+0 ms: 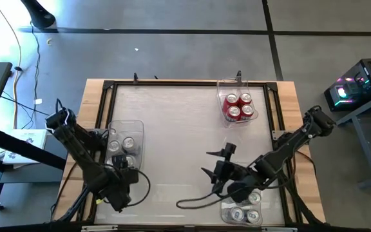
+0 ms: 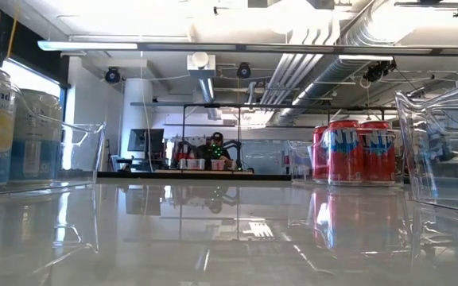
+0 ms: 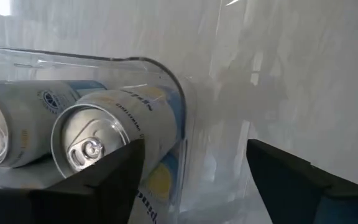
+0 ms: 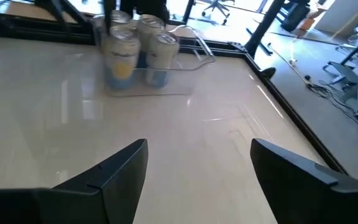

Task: Sort soda cans
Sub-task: Move the middle left transparent bin to the top left of the table

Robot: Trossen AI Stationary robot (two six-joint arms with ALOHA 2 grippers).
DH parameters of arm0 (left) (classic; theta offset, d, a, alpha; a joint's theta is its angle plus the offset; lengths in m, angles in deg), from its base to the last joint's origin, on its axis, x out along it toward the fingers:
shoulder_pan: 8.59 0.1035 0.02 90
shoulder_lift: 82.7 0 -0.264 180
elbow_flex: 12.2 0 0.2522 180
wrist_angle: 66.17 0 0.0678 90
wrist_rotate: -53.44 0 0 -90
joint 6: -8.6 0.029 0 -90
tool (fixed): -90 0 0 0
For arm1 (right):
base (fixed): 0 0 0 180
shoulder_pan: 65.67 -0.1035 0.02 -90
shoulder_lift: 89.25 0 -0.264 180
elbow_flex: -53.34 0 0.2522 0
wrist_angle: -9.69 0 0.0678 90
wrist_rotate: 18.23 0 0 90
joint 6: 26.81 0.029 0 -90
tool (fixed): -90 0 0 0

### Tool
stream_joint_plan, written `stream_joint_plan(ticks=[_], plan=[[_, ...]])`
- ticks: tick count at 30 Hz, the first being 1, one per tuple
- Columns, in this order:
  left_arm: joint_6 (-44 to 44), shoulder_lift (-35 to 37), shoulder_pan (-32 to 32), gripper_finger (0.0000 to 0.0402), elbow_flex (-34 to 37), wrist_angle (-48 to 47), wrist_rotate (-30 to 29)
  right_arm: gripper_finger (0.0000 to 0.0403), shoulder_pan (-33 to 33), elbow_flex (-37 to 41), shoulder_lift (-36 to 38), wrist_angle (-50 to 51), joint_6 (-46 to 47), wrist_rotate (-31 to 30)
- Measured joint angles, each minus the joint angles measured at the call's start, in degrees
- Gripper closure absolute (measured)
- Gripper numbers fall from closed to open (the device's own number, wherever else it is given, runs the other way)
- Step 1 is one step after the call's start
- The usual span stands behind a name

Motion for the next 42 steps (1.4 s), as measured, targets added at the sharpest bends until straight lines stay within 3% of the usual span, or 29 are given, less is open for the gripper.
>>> stream_joint_plan(ticks=[9,21,31,42], plan=[[1.3,0.0,0.6,0.0193,5.4,2.9,3.2,0.0123,-2.5,0.0,0.0,0.0,1.1,-0.5],[1.5,0.0,1.7,0.0252,13.8,6.2,4.9,0.0123,-2.6,0.0,0.0,0.0,1.3,-0.8],[12.0,0.0,5.3,0.0389,15.5,10.2,4.1,0.0123,-2.6,0.0,0.0,-0.1,1.4,-0.8],[28.4,0.0,14.0,0.0398,15.4,17.1,-0.8,0.0123,-2.5,0.0,0.0,0.0,1.5,-0.8]])
